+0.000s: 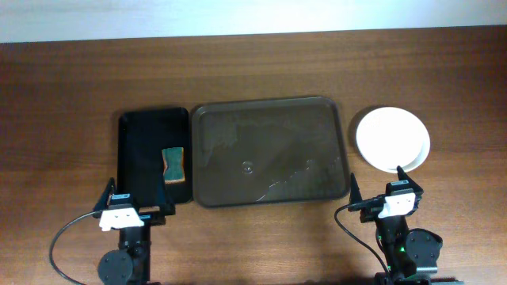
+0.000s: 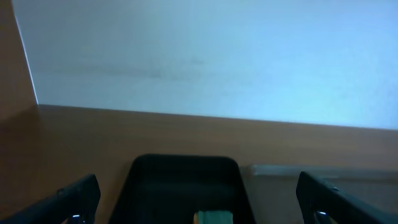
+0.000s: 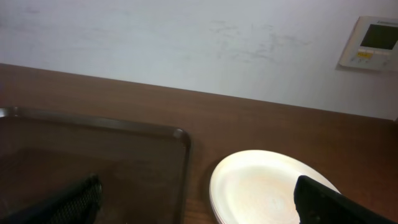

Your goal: Clean dirty plates on tray and stack at the side

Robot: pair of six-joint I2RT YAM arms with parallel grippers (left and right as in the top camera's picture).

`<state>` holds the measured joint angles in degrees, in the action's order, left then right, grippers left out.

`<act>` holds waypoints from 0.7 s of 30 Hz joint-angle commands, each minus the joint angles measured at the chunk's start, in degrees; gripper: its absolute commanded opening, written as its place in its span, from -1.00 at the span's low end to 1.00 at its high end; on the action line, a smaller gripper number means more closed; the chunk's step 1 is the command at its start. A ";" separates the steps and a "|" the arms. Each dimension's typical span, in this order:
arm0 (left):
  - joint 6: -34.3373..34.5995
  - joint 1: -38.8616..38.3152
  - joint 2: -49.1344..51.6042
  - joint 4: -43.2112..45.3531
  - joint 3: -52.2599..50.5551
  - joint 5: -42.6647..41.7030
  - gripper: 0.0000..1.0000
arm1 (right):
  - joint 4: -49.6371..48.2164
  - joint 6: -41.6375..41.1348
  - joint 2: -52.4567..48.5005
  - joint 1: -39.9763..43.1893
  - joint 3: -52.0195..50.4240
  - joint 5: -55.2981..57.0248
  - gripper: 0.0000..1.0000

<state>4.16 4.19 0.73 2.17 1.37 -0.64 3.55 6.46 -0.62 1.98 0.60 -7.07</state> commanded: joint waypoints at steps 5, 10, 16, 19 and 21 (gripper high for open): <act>-5.07 -0.55 -0.46 -6.69 -0.83 -2.62 0.99 | 0.33 0.37 0.42 -0.46 -0.28 0.26 0.97; -5.07 -0.55 -0.44 -6.71 -0.83 -2.62 0.99 | 0.33 0.37 0.42 -0.48 -0.28 0.26 0.97; -5.07 -0.55 -0.44 -6.71 -0.83 -2.62 0.99 | 0.33 0.39 0.42 -0.46 -0.28 0.26 0.97; -5.07 -0.55 -0.44 -6.71 -0.83 -2.62 0.99 | 0.33 0.37 0.42 -0.48 -0.28 0.26 0.97; -5.07 -0.55 -0.44 -6.71 -0.83 -2.62 0.99 | 0.33 0.37 0.42 -0.46 -0.28 0.26 0.97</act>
<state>-0.03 3.86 0.62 -4.51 0.82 -2.20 3.55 6.46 -0.62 1.98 0.60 -7.07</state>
